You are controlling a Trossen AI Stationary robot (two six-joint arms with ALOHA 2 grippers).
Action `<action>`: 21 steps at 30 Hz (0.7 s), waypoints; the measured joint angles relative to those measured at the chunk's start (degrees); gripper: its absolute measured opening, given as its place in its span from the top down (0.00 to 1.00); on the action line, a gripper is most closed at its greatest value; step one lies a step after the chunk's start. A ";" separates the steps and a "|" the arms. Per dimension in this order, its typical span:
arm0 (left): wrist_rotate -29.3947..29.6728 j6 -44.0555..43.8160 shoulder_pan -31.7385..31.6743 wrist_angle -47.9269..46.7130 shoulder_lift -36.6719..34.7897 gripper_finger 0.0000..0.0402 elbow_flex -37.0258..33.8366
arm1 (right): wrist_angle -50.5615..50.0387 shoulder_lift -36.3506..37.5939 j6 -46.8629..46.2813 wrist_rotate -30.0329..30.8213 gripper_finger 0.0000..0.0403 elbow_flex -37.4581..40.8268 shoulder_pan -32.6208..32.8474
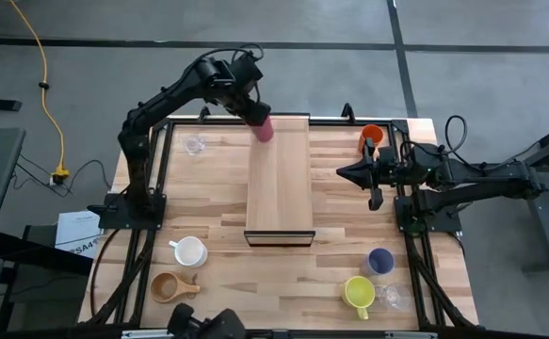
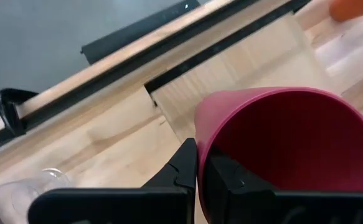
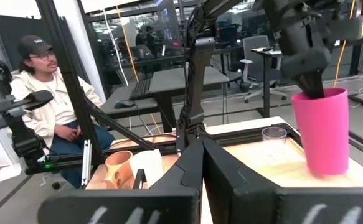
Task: Stack small to large cups/mugs on shelf
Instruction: Put the pink cup on the shelf
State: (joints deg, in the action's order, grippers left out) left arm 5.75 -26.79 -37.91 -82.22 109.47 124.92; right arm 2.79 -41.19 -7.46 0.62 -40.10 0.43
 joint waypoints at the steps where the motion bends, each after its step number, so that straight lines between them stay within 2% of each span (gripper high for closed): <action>1: 0.53 0.00 0.04 -0.36 0.32 1.00 0.00 | 0.00 0.00 0.00 0.00 1.00 0.00 0.00; 6: 3.48 -0.31 0.04 0.74 0.48 1.00 -0.04 | 0.00 0.00 0.00 0.00 1.00 0.00 0.00; 14: 3.71 0.02 0.07 0.08 0.48 0.99 -0.04 | 0.00 0.00 0.00 0.02 1.00 0.00 0.00; 21: 3.97 0.07 0.01 0.60 0.48 0.92 -0.06 | 0.00 0.00 -0.09 0.02 1.00 0.00 0.00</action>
State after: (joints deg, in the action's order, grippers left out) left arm 9.72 -26.72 -37.90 -81.62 109.95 124.87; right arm 2.79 -41.19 -7.55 0.64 -40.10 0.43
